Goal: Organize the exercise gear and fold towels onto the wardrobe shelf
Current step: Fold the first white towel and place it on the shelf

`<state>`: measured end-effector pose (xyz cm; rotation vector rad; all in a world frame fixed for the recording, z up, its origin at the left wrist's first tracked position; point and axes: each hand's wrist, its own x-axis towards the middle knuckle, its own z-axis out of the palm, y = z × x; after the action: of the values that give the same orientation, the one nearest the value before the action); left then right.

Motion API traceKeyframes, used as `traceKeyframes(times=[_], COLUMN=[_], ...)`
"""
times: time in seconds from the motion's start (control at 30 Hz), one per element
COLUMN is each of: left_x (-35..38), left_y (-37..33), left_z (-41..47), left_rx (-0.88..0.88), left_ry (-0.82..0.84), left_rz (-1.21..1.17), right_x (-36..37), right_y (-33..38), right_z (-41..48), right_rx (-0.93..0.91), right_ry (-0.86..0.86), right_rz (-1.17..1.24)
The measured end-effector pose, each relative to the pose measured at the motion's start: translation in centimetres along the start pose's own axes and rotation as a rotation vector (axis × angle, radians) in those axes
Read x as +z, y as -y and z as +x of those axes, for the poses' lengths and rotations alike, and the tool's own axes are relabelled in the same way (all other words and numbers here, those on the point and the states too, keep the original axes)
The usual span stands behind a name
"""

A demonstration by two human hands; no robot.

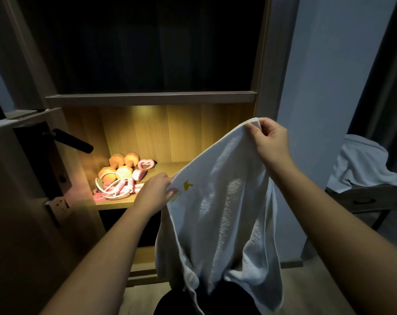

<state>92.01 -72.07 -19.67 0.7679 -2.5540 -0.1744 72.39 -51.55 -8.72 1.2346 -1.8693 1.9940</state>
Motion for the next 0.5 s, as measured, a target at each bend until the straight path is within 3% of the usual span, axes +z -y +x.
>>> traceKeyframes(times=[0.13,0.23,0.33,0.5], left_x=[1.8,2.2,1.9,3.0], left_y=[1.3,2.9,2.2,-1.9], left_z=[-0.5,-1.1,-1.0,-1.1], left_rx=[-0.067,-0.133,-0.057,0.01], left_ry=[0.149,0.063,0.072,0.059], left_rz=[0.055,-0.003,-0.057,-0.249], right_x=[0.3,-0.5,-0.8,-0.6], right_y=[0.8,0.7,0.8,1.3], right_z=[0.3,0.6,0.7,0.9], right_rx=[-0.021,-0.002,0.01,-0.018], right_ry=[-0.016,-0.052,-0.053,0.101], right_rz=[0.052,0.076,0.096,0.048])
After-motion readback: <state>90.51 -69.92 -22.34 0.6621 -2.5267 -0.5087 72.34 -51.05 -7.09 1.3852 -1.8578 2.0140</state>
